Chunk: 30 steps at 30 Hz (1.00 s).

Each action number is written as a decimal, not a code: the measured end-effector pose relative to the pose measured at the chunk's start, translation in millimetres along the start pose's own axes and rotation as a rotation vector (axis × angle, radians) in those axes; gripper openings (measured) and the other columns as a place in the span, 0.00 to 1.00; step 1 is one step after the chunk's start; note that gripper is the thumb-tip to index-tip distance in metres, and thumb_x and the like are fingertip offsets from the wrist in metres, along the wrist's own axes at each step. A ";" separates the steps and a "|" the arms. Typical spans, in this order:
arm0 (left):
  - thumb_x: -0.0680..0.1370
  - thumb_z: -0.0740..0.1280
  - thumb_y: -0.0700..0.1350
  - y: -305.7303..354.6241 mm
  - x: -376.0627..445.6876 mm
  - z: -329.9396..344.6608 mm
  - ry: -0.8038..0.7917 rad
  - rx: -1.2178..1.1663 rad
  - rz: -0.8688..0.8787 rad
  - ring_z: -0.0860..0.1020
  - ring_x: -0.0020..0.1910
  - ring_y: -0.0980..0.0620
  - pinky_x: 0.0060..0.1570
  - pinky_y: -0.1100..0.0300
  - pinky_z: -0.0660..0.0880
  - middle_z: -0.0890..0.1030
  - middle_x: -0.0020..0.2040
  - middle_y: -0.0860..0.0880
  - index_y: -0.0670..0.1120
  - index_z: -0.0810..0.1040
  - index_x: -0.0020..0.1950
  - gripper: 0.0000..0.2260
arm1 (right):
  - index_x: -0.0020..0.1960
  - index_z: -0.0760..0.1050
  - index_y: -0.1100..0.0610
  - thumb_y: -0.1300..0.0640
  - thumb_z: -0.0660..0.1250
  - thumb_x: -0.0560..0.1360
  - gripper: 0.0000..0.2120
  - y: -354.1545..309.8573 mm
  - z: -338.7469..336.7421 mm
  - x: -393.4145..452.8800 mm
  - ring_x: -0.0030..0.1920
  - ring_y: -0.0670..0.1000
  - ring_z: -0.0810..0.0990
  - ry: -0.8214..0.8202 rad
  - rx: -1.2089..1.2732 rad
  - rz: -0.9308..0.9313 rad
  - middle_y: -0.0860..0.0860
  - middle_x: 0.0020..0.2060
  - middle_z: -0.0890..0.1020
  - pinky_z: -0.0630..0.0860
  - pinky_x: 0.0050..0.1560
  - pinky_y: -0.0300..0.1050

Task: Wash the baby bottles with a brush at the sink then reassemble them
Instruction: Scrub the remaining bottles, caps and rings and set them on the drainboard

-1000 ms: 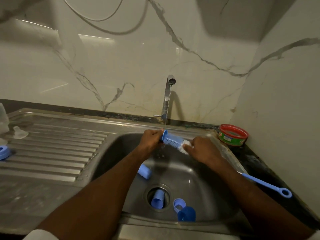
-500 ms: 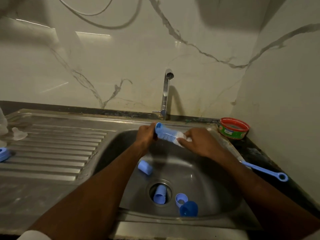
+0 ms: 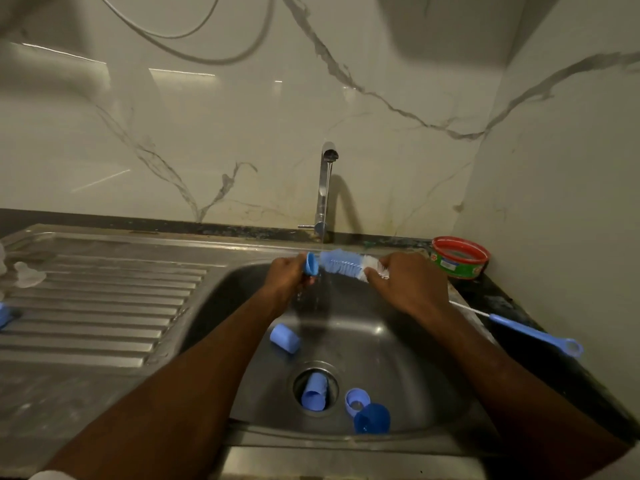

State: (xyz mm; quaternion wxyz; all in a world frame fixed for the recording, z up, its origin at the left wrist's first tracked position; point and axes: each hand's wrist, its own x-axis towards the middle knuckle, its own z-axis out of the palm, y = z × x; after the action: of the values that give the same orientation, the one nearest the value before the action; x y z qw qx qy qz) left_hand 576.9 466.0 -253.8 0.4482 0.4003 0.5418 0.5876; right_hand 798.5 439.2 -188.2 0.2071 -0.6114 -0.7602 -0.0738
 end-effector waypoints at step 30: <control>0.84 0.61 0.54 4.7 -4.3 11.7 -0.078 0.042 0.007 0.82 0.39 0.48 0.46 0.55 0.80 0.84 0.43 0.42 0.40 0.80 0.57 0.18 | 0.60 0.80 0.53 0.39 0.65 0.79 0.20 -3.5 8.7 3.0 0.51 0.53 0.80 -0.108 0.010 0.049 0.53 0.53 0.84 0.77 0.52 0.49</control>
State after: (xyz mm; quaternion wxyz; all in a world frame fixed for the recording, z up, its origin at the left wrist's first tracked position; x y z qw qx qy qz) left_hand 588.8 465.1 -248.0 0.4583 0.4341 0.5347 0.5618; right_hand 792.8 444.2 -194.3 0.1703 -0.6318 -0.7555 -0.0318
